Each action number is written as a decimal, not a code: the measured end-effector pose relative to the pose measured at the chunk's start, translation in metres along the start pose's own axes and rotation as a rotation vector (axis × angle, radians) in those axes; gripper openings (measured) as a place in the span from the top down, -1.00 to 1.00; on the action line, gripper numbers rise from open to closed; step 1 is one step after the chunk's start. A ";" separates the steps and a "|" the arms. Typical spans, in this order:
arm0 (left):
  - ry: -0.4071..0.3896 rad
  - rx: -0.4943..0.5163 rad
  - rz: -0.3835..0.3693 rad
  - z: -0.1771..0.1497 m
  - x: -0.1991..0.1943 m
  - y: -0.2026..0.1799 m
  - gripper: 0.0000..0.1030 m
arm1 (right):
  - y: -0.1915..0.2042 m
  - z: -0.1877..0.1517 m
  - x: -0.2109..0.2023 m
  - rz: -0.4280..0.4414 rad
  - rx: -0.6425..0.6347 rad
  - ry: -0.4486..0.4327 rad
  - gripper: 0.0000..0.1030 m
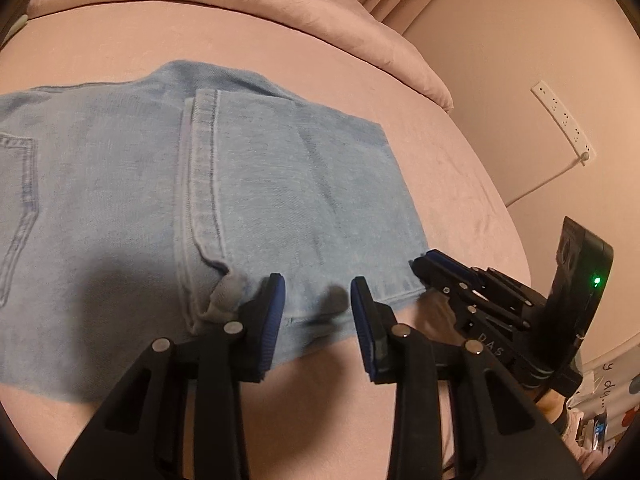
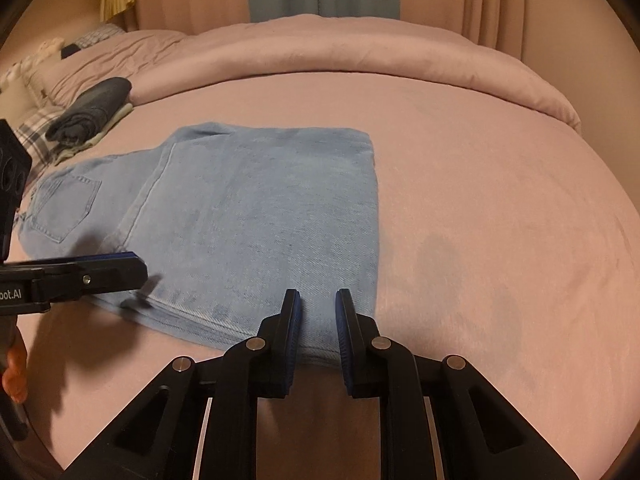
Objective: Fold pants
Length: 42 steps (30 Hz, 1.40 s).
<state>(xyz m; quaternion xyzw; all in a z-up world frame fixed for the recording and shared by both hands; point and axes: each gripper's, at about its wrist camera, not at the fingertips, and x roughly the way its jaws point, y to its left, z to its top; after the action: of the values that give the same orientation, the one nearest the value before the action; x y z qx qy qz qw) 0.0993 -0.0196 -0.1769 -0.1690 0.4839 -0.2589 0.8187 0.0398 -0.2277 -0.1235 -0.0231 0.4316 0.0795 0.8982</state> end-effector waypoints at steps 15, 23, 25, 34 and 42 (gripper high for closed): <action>-0.201 -0.318 0.123 -0.066 -0.142 0.107 -0.46 | 0.065 0.019 -0.016 0.055 -0.093 -0.058 0.61; -0.271 -0.486 0.105 -0.078 -0.164 0.144 -0.63 | 0.107 0.026 -0.011 0.109 -0.142 -0.053 0.33; -0.273 -0.499 0.099 -0.077 -0.161 0.145 -0.63 | 0.116 0.028 -0.009 0.124 -0.159 -0.052 0.33; -0.289 -0.518 0.071 -0.069 -0.159 0.155 -0.66 | 0.145 0.033 0.000 0.149 -0.198 -0.034 0.32; -0.288 -0.535 0.060 -0.058 -0.150 0.157 -0.70 | 0.160 0.036 0.007 0.163 -0.213 -0.027 0.32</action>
<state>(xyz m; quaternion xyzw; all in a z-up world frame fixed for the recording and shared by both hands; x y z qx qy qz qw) 0.0300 0.1938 -0.1818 -0.3991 0.4187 -0.0716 0.8126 0.0460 -0.0653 -0.1017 -0.0821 0.4092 0.1981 0.8869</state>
